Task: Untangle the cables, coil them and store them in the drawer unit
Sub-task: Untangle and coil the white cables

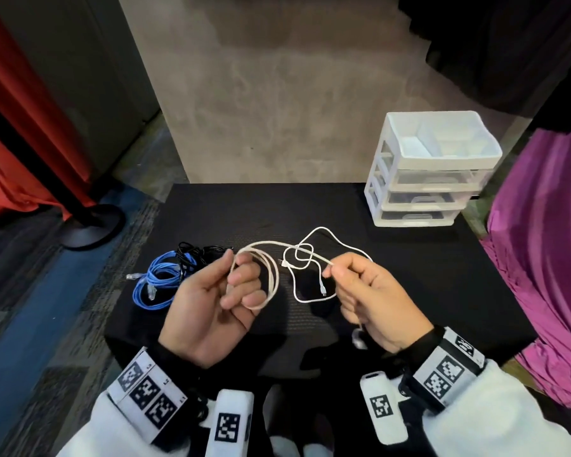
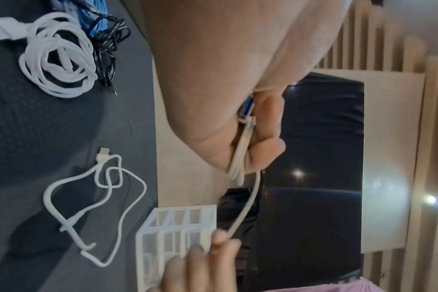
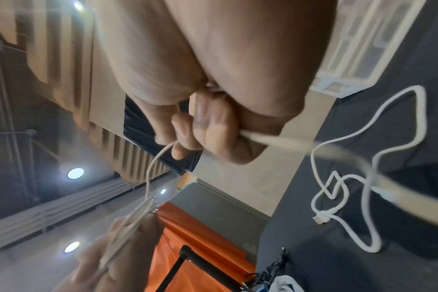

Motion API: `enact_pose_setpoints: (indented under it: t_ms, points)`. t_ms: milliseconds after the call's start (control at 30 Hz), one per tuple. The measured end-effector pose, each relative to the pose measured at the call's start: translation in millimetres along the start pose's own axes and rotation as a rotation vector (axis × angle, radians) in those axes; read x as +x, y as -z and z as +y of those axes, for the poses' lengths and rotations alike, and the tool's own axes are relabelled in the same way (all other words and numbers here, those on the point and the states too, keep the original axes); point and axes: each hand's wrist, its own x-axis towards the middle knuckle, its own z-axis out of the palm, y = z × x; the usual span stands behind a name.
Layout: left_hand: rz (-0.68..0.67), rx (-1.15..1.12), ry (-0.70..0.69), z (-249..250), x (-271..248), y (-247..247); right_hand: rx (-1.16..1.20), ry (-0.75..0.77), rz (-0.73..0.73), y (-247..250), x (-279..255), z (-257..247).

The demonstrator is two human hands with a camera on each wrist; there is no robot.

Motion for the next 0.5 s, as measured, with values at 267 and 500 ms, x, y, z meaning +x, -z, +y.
enact_pose_setpoints:
  t_ms: [267, 500]
  points:
    - [0.258, 0.411, -0.384, -22, 17, -11, -0.873, 0.070, -0.294, -31, -31, 28]
    - [0.172, 1.515, -0.413, -47, 13, 16, -0.975, 0.332, -0.370, -37, -32, -25]
